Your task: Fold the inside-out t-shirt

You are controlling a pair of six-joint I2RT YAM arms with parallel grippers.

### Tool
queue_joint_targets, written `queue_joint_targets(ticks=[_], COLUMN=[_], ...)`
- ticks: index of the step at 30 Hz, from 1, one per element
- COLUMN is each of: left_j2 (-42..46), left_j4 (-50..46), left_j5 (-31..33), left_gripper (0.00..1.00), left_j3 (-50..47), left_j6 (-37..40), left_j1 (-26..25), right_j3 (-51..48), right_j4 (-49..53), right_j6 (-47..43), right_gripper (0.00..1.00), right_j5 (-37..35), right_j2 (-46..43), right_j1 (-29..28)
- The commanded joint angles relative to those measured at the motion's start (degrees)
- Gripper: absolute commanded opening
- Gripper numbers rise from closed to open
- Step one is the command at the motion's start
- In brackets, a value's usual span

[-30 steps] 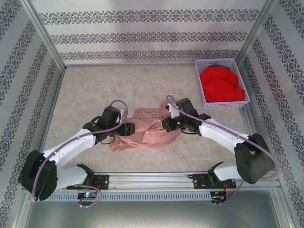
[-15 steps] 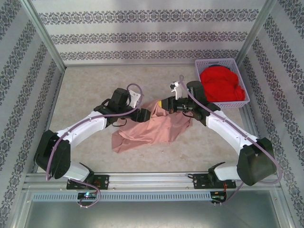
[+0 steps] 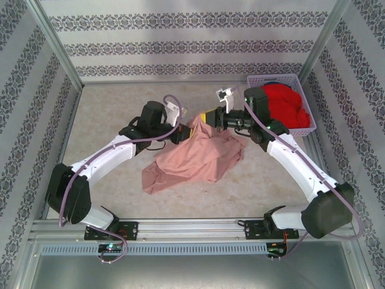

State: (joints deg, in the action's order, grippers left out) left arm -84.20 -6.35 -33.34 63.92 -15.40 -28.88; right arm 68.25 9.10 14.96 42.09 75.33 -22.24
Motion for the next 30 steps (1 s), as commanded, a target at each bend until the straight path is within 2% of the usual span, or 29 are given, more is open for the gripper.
queue_joint_targets(ticks=[1,7,11,14,16,18,21,24,26,27,30], left_j2=[6.67,20.78,25.80,27.27,27.27,26.42,24.15,21.79,21.48,21.66,21.96], left_j4=[0.97,-0.43,-1.94,-4.09,-5.46,-5.18,-3.80,-5.00,-7.79,-9.42,-12.51], left_j5=[6.58,21.39,24.04,17.86,9.32,1.91,-4.39,-9.02,-7.22,-3.64,10.34], left_gripper=[0.00,0.00,0.00,0.00,0.00,0.00,0.00,0.13,0.33,0.43,0.58], left_j3=[1.90,0.24,0.77,-0.21,-3.26,-7.83,-14.20,-16.48,-16.49,-16.21,-15.48], left_j6=[-0.12,2.90,5.40,5.46,3.82,2.16,-1.04,-3.17,-2.72,-2.47,-4.70], left_j1=[0.10,0.23,0.24,0.08,-1.03,-3.72,-9.23,-10.84,-10.81,-10.76,-8.82], right_j3=[6.66,15.74,17.51,16.72,13.24,6.72,-4.93,-17.90,-24.45,-26.39,-27.02], right_j4=[2.03,10.36,8.68,9.17,11.96,14.85,20.79,21.83,21.20,19.89,15.91], right_j6=[-3.10,-10.06,-12.32,-12.69,-11.37,-8.15,-2.66,5.04,8.85,10.05,10.16], right_gripper=[0.00,0.00,0.00,0.00,0.00,0.00,0.05,0.20,0.30,0.36,0.47], right_j5=[-3.74,-11.33,-13.05,-11.03,-10.53,-12.62,-18.32,-25.03,-29.87,-31.95,-36.03], right_j2=[-3.12,-4.17,-5.01,-5.42,-6.38,-8.45,-12.93,-18.38,-21.04,-21.97,-21.15], right_j1=[0.23,-0.86,-1.18,-1.73,-2.05,-1.88,-1.13,-1.69,-2.97,-3.67,-4.80])
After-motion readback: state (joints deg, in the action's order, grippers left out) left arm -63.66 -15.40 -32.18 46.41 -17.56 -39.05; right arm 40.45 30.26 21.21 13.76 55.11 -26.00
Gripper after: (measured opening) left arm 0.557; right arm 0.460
